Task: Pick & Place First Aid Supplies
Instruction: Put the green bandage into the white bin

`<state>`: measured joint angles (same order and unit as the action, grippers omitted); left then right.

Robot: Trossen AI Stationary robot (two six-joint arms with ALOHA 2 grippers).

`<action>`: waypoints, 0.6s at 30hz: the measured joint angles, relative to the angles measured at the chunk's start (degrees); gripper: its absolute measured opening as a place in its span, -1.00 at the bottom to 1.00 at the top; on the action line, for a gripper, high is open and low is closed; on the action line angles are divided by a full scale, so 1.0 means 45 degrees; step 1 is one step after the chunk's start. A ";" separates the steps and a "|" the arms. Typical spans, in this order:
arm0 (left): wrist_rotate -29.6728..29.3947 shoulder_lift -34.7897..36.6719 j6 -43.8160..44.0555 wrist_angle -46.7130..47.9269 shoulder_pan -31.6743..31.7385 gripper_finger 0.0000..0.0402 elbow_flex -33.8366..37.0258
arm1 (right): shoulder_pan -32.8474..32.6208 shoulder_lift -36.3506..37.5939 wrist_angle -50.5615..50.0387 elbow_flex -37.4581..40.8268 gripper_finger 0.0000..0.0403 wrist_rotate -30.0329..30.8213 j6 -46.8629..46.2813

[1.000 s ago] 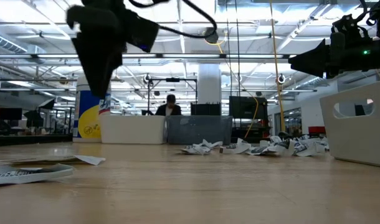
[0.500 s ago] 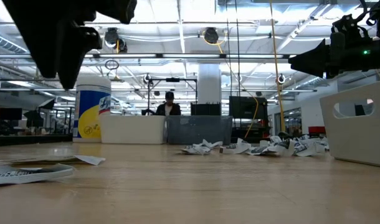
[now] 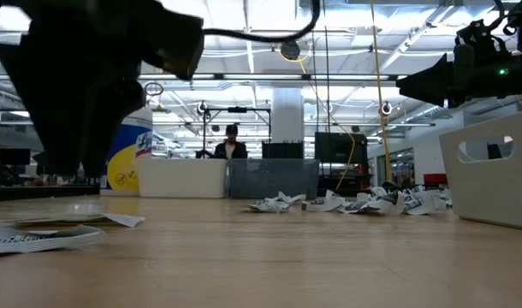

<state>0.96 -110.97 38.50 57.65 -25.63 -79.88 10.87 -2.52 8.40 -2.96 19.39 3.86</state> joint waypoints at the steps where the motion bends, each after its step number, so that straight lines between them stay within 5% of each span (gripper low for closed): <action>1: -0.0013 -0.0161 -0.0118 -0.0070 -0.0003 0.24 0.0000 | 0.0005 0.0000 -0.0003 0.0000 0.39 0.0000 0.0003; 13: -0.1340 -0.1489 -0.0257 -0.0290 -0.0228 0.23 -0.0068 | 0.0001 -0.0001 -0.0003 0.0000 0.39 -0.0003 -0.0001; 18: -0.1241 -0.1507 -0.0286 -0.0375 -0.0209 0.00 -0.0058 | 0.0004 -0.0003 -0.0003 -0.0002 0.38 -0.0003 0.0001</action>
<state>-4.63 -117.75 37.21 55.96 -26.57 -80.14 10.89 -2.54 8.38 -2.97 19.38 3.87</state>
